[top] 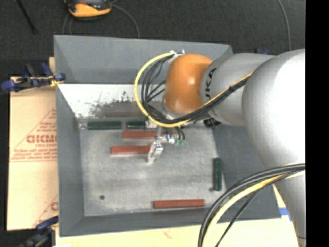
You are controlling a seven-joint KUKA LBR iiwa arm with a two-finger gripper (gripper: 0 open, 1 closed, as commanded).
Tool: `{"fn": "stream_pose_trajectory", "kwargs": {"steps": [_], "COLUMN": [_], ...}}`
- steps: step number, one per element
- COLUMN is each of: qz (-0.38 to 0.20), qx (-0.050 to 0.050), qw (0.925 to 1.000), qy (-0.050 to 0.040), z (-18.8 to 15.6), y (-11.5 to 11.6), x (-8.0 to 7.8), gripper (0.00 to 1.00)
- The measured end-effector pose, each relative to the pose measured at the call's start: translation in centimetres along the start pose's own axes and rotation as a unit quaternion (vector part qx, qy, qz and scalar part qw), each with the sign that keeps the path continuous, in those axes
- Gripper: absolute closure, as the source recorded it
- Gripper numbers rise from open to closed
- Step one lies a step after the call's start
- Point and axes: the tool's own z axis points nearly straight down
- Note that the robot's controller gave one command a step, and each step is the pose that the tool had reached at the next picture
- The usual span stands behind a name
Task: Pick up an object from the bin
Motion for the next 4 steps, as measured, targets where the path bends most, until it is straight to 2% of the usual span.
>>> {"fn": "stream_pose_trajectory", "kwargs": {"steps": [1, 4], "qz": [0.000, 0.000], "qx": [0.001, 0.001], "qw": [1.0000, 1.0000], "qy": [-0.0021, 0.0029], "z": [-1.0, -2.1], "y": [0.0, -0.1], "x": [-0.1, 0.1], "gripper": [1.00, 1.00]}}
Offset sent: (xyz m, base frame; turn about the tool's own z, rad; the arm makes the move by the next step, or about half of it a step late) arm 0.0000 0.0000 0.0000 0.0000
